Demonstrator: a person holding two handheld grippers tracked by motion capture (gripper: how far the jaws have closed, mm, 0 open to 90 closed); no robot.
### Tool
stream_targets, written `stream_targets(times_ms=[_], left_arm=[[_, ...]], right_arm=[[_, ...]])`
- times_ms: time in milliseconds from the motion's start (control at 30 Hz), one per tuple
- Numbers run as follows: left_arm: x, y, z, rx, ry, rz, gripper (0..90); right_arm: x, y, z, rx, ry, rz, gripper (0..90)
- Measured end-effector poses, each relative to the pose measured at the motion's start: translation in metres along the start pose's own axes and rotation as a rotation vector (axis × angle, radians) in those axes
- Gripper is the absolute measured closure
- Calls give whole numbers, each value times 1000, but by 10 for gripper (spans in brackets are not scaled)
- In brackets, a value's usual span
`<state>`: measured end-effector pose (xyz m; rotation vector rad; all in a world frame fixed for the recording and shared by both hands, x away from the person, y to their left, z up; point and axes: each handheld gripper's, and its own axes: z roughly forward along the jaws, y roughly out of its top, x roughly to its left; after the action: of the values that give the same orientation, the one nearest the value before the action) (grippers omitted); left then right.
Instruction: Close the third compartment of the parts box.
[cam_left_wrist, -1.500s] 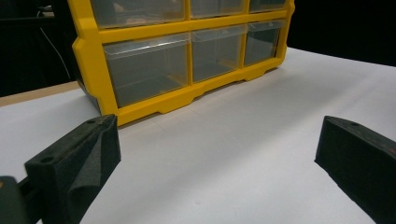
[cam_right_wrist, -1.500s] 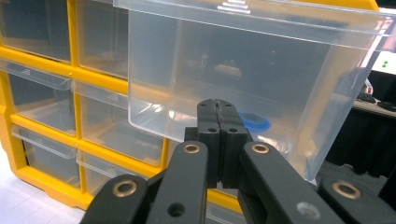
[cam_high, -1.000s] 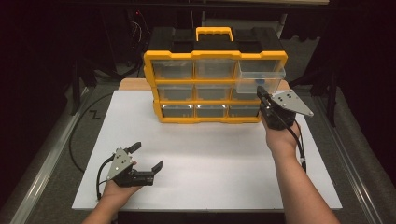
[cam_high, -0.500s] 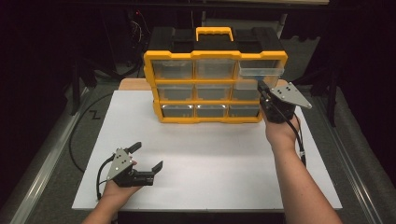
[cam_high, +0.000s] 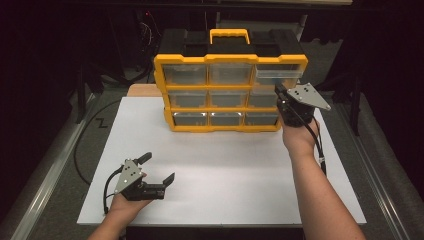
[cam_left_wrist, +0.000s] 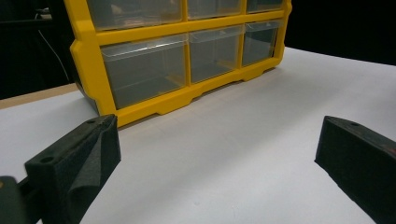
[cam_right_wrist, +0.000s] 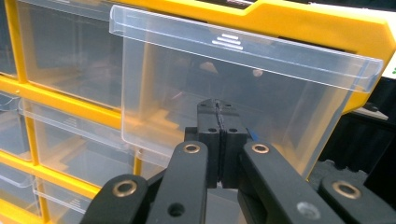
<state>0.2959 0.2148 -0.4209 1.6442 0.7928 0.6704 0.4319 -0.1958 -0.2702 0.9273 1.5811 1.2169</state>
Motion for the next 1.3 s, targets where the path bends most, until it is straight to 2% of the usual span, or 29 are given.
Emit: stream_targets(times_ms=[1300], left_arm=[[1, 0, 0, -2, -9, -3, 7]], right_arm=[[-3, 12, 35, 30, -44, -14, 900]])
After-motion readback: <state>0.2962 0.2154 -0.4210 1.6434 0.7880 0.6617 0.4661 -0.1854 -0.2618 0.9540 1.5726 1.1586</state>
